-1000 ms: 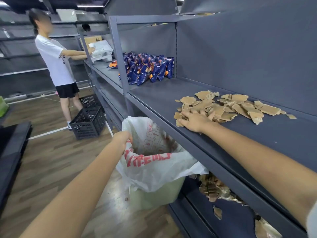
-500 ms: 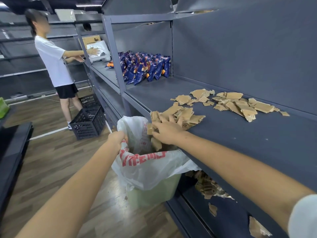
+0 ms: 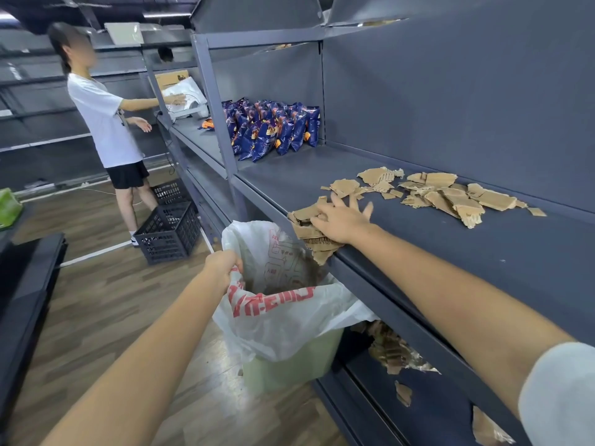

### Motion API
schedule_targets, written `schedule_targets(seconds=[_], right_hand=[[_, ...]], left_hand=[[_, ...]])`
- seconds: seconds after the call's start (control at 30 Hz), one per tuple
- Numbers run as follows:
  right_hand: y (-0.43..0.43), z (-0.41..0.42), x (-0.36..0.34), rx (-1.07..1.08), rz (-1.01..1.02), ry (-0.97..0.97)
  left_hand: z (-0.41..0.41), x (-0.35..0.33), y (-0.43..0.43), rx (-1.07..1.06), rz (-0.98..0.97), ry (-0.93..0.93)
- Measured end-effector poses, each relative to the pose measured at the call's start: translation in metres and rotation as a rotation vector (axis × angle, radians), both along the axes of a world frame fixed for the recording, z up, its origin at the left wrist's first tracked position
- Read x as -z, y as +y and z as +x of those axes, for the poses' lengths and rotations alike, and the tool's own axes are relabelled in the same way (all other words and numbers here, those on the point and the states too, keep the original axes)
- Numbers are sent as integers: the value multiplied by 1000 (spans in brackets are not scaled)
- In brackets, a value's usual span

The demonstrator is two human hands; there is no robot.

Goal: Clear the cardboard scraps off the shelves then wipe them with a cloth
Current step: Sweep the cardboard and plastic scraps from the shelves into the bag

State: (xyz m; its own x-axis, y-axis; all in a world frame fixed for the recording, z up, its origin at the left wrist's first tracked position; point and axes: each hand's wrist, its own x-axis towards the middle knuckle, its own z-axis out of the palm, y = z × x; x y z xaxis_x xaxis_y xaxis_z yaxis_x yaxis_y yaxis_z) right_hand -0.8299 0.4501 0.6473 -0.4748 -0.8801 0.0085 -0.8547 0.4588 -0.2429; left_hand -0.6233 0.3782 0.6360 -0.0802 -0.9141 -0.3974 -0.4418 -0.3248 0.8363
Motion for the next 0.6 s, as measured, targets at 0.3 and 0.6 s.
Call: schedule_targets(seconds=[0.3,0.6], right_hand=[[7,43,13,-158,-58,96],[-4,86,19,-361,-118,221]], left_hand=[[-1,1,-2,-7,24,36],[0,2,-4,-4,15,29]])
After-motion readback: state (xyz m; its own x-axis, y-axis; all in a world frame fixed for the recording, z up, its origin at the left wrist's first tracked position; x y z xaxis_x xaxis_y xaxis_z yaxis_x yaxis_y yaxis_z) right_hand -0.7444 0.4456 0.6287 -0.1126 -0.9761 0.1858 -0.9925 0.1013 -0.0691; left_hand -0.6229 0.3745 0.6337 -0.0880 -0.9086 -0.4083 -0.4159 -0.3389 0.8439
